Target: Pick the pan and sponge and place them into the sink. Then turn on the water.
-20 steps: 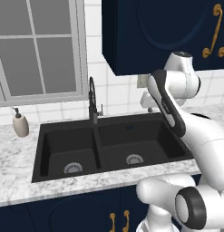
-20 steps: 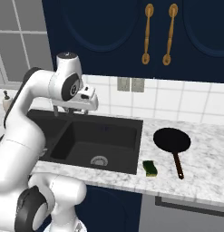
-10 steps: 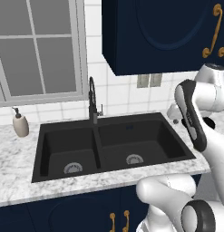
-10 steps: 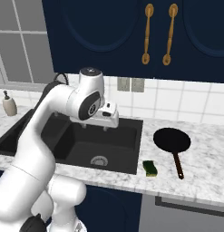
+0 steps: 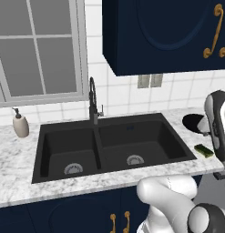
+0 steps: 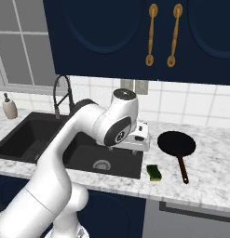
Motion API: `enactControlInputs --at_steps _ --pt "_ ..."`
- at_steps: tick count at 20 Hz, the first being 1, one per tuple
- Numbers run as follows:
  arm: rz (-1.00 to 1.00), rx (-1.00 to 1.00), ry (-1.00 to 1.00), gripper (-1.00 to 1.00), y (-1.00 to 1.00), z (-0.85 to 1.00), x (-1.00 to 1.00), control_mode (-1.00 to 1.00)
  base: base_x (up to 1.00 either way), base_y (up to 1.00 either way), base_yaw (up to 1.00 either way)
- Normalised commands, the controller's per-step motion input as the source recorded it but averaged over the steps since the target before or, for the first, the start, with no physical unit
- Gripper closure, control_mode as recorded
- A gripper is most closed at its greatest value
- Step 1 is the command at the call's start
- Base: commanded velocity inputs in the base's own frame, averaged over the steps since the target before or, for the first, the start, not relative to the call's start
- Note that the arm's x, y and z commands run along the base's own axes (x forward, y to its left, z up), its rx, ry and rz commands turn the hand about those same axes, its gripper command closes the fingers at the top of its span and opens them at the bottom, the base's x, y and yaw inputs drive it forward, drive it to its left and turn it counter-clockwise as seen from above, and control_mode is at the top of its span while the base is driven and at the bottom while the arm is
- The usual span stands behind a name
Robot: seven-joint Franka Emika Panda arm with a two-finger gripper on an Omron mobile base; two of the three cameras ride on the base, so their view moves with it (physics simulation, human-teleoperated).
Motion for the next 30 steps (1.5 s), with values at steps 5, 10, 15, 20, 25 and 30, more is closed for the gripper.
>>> enactControlInputs --at_steps 5,10,15,20,25,30 --pt "0.00 0.00 0.09 -1.00 -0.88 -0.21 -0.02 -1.00 0.00 0.00 0.00" --pt "0.00 0.00 0.06 -1.00 -0.66 -0.18 0.12 -1.00 0.00 0.00 0.00" --pt "0.00 0.00 0.02 -1.00 -0.60 -0.33 0.23 -1.00 0.00 0.00 0.00" --pt "0.00 0.00 0.01 -1.00 -0.35 -0.40 0.34 -1.00 0.00 0.00 0.00" --pt "0.02 0.00 0.02 -1.00 -0.28 -0.39 0.35 -1.00 0.00 0.00 0.00" --pt "0.03 0.00 0.01 -1.00 -0.28 -0.40 0.23 -1.00 0.00 0.00 0.00"
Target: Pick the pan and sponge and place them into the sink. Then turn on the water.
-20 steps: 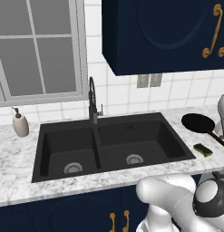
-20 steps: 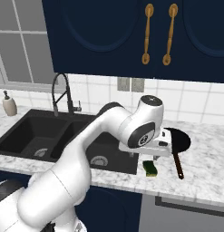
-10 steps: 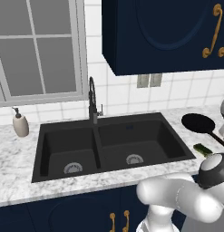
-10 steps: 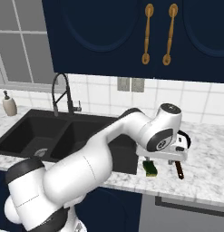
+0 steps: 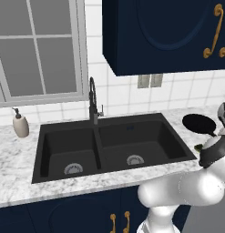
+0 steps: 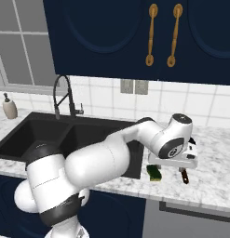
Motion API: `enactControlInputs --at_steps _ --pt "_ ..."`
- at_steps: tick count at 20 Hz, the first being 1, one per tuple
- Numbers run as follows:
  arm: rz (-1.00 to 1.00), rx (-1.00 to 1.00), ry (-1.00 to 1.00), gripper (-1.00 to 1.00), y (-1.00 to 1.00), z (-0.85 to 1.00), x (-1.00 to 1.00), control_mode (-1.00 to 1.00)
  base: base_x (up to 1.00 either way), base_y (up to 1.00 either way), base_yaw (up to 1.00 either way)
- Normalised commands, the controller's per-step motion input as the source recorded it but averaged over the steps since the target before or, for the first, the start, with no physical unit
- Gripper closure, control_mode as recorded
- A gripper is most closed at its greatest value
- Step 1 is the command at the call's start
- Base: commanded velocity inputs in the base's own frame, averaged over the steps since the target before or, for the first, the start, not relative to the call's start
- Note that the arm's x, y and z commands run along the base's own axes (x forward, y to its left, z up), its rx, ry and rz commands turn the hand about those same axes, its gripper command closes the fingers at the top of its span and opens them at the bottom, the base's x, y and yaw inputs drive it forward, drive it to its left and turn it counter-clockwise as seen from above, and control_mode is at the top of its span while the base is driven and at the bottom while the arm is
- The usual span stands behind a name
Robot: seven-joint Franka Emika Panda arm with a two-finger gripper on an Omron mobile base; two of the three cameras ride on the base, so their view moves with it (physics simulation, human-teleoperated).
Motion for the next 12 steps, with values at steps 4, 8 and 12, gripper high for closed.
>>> enactControlInputs --at_steps 4,8,12 --pt "0.04 0.00 0.00 -1.00 -0.19 -0.35 0.34 -1.00 0.00 0.00 0.00" --pt "0.05 0.00 0.00 -1.00 -0.19 -0.30 0.39 -1.00 0.00 0.00 0.00" --pt "0.05 0.00 0.00 -1.00 -0.25 -0.29 0.36 -1.00 0.00 0.00 0.00"
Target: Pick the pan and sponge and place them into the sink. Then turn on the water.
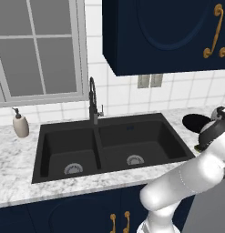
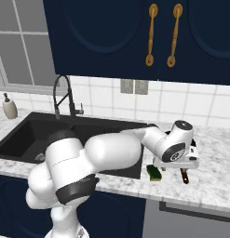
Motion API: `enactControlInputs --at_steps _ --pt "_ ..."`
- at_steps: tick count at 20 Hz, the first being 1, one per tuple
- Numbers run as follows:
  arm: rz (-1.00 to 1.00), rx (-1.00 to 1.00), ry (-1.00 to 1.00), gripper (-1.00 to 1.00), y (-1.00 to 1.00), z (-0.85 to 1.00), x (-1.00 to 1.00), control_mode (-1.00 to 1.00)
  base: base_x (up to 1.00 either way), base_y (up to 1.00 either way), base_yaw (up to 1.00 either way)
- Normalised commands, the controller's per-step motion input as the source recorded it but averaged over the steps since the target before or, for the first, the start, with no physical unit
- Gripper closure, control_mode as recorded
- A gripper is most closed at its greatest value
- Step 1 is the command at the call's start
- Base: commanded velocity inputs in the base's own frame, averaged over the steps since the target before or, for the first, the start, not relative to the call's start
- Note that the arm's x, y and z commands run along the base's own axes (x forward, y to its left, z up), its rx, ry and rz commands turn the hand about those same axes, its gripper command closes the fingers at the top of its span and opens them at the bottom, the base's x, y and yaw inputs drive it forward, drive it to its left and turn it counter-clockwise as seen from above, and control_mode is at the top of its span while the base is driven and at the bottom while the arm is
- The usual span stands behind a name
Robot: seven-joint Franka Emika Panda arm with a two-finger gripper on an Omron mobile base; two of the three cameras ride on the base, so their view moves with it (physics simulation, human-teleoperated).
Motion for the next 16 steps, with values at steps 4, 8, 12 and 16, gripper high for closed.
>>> enactControlInputs --at_steps 4,8,12,16 --pt "0.04 0.00 0.01 -1.00 -0.20 -0.29 0.34 -1.00 0.00 0.00 0.00" --pt "0.04 0.00 0.01 -1.00 -0.24 -0.25 0.35 -1.00 0.00 0.00 0.00" --pt "0.04 0.00 0.00 -1.00 -0.29 -0.21 0.32 -1.00 0.00 0.00 0.00" --pt "0.03 0.00 0.04 -1.00 -0.15 -0.38 0.27 -1.00 0.00 0.00 0.00"
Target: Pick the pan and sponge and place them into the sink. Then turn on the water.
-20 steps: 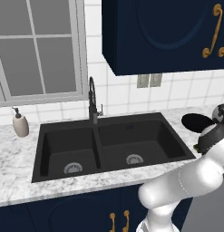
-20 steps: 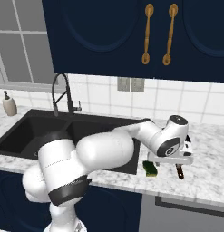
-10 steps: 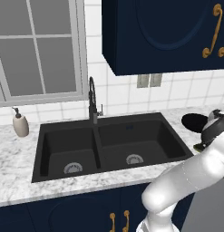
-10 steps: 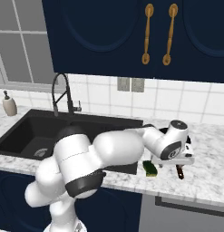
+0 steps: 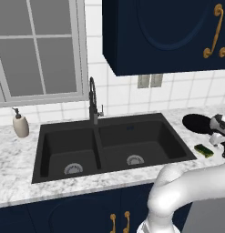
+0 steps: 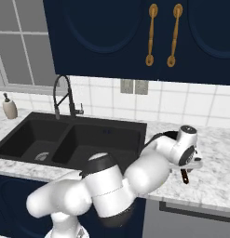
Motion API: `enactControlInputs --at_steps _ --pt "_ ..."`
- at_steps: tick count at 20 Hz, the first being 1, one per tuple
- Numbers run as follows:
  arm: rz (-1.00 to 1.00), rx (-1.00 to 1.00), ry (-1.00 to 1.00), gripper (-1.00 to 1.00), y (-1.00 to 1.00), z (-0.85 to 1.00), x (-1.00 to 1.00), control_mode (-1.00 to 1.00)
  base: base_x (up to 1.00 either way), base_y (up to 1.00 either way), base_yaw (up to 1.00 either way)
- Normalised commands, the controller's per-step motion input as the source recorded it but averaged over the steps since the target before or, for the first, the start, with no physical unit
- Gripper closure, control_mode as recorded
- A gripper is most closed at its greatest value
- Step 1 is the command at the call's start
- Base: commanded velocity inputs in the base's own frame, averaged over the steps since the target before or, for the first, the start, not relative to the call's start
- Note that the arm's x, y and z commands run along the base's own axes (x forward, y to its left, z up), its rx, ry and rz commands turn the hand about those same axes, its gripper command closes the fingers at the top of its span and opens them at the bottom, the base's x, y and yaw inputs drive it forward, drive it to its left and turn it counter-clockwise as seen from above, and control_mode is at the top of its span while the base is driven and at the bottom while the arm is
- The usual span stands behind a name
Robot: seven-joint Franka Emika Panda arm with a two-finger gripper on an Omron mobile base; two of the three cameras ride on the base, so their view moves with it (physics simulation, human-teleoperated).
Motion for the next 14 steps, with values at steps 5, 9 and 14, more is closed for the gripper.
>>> enactControlInputs --at_steps 5,9,14 --pt "0.03 0.00 0.08 -1.00 -0.10 -0.49 0.13 -1.00 0.00 0.00 0.00" --pt "0.05 0.00 0.04 1.00 -0.03 -0.45 0.00 -1.00 0.00 0.00 0.00" --pt "0.06 0.00 0.01 1.00 0.00 -0.40 0.00 -1.00 0.00 0.00 0.00"
